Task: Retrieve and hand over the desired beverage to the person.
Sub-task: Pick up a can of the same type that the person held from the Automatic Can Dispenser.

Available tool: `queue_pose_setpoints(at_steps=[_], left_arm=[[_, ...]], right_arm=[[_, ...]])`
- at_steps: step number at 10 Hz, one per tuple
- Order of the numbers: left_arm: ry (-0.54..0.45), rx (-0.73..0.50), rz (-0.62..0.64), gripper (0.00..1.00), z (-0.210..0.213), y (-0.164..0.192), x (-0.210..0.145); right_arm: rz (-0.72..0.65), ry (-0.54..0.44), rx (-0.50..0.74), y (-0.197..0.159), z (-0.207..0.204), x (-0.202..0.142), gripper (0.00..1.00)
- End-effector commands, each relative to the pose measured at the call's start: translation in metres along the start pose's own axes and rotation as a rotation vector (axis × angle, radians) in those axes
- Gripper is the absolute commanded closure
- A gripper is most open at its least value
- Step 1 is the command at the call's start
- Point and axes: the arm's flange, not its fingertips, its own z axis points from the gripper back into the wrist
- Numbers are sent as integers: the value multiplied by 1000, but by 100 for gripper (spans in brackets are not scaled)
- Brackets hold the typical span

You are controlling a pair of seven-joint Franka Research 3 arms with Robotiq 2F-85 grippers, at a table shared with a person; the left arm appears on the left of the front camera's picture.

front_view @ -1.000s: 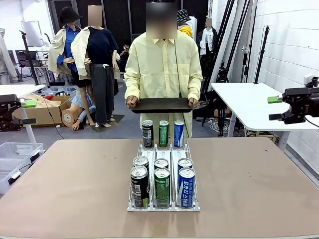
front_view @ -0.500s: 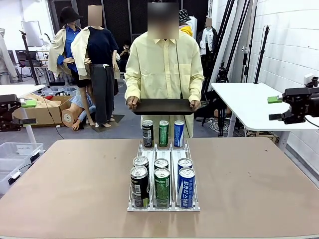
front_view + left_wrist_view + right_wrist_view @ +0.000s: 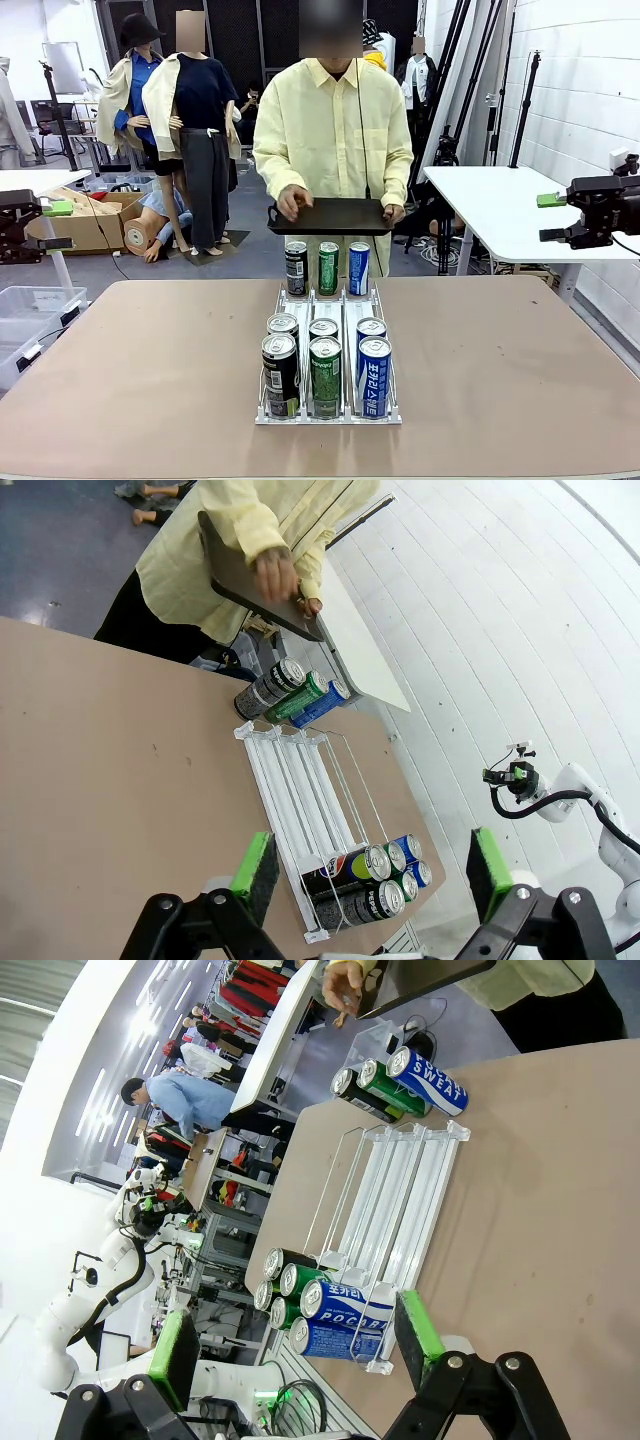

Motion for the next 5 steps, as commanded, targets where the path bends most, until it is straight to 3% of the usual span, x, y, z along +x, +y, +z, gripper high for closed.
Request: queue_pose_setpoints(at_steps=[1,5], left_arm=[[-2,1,6,0,1,0,0],[-2,1,6,0,1,0,0]], right_arm=[[-3,4,10,1,0,1,0],[-3,4,10,1,0,1,0]])
